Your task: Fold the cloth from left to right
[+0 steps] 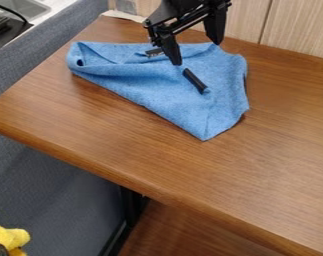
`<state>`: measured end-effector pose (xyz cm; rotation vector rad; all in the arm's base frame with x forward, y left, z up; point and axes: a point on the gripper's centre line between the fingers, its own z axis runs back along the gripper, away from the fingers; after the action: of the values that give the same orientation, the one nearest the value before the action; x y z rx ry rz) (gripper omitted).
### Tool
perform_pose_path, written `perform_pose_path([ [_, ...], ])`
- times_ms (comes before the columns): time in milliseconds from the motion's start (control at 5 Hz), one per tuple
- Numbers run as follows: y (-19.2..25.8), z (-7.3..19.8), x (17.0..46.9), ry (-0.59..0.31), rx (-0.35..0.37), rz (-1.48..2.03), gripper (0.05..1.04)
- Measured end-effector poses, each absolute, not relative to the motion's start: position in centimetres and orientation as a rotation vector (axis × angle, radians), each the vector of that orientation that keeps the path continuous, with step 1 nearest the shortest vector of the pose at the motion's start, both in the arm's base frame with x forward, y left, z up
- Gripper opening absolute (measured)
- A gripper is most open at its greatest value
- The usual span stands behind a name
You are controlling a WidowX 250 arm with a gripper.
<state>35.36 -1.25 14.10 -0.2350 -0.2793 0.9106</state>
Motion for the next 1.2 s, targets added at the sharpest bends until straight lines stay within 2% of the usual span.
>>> perform_pose_path([
  [200, -1.3, 12.8, 35.3, -0.242, -0.217, 0.916, 1.001],
  [400, 1.5, 12.0, 35.8, -0.232, -0.175, 0.975, 1.001],
  [600, 4.4, 12.1, 36.3, -0.238, -0.102, 0.983, 1.001],
  [1000, 10.1, 11.8, 36.2, -0.233, 0.003, 1.203, 1.001],
  [1200, 13.2, 11.5, 36.3, -0.213, 0.02, 1.322, 1.001],
])
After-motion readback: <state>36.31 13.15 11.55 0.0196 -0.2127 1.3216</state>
